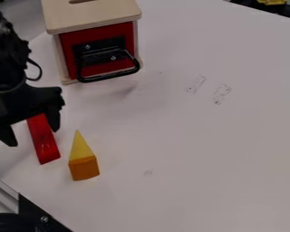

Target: Move red object to the lower left

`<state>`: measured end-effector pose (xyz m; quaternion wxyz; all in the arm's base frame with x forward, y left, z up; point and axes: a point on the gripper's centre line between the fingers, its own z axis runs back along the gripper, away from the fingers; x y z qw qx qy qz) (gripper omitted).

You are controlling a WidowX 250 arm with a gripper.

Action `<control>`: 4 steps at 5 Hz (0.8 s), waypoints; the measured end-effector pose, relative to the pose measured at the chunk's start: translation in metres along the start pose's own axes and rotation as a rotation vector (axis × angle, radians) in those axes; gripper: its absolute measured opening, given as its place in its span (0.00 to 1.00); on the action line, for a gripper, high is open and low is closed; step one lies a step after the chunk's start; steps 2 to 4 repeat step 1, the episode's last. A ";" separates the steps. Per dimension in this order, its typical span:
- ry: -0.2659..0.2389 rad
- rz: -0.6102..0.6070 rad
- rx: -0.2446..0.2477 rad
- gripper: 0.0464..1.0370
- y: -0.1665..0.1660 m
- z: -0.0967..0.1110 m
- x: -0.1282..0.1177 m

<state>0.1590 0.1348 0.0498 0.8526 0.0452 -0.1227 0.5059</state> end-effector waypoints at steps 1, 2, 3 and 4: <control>-0.011 0.042 0.031 0.96 -0.001 0.030 -0.001; -0.011 0.042 0.031 0.96 -0.001 0.030 -0.001; -0.011 0.042 0.031 0.96 -0.001 0.030 -0.001; -0.011 0.042 0.031 0.96 -0.001 0.030 -0.001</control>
